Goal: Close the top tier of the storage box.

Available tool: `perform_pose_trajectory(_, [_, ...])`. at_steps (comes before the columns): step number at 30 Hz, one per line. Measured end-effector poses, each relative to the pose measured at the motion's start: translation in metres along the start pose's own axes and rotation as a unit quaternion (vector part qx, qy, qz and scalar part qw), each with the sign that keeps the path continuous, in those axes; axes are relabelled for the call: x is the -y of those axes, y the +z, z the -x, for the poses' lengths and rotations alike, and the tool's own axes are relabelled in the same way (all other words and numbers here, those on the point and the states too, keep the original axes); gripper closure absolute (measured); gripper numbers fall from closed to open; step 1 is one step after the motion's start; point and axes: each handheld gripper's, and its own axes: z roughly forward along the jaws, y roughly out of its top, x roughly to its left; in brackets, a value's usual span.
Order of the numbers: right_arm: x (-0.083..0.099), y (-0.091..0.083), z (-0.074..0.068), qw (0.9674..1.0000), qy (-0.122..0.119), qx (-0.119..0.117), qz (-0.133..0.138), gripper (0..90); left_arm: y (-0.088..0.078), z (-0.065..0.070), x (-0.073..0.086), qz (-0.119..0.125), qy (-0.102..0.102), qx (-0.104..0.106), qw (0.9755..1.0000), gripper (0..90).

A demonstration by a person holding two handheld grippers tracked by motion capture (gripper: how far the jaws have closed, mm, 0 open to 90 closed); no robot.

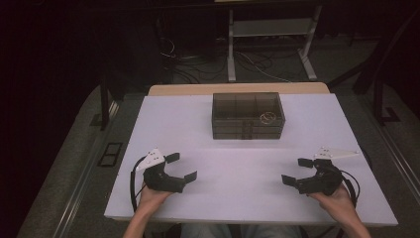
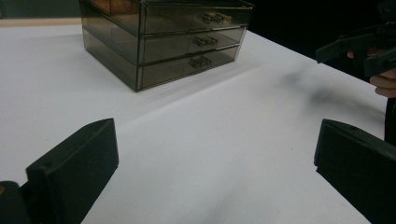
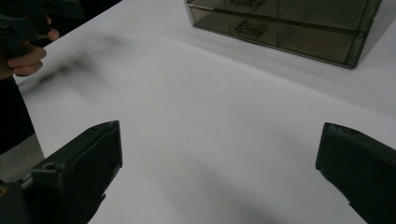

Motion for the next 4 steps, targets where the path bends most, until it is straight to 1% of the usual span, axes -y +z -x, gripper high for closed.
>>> perform_pose_trajectory(3, [0.0014, -0.0003, 0.0020, 1.0000, -0.001, 0.002, 0.005, 0.0, 0.0005, -0.0002, 0.0003, -0.004, 0.001, 0.002, 1.0000, 0.0])
perform_pose_trajectory(4, [0.0022, -0.0004, 0.0028, 1.0000, 0.004, 0.003, 0.005, 0.0, 0.0006, -0.0004, 0.0004, -0.005, 0.002, 0.002, 1.0000, 0.0])
